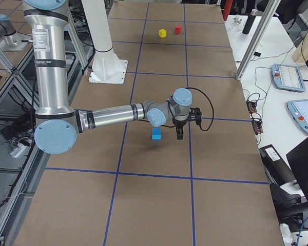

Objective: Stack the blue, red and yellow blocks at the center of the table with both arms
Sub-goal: 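Move the right gripper down over the blue cube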

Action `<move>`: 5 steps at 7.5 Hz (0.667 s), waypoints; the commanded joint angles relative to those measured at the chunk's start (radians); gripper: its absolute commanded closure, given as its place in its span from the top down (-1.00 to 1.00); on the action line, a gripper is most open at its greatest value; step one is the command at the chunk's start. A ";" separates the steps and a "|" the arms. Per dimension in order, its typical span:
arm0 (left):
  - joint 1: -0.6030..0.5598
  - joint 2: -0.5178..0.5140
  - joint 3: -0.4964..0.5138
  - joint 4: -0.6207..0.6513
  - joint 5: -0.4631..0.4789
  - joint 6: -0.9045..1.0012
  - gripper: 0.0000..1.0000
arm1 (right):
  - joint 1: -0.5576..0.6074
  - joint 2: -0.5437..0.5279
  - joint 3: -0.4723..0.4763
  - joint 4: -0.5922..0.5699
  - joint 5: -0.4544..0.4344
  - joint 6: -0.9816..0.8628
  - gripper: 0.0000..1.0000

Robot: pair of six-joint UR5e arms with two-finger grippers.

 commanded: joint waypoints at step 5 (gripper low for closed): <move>-0.001 0.007 -0.001 -0.001 -0.005 -0.016 1.00 | -0.139 -0.014 -0.023 0.017 -0.051 0.022 0.99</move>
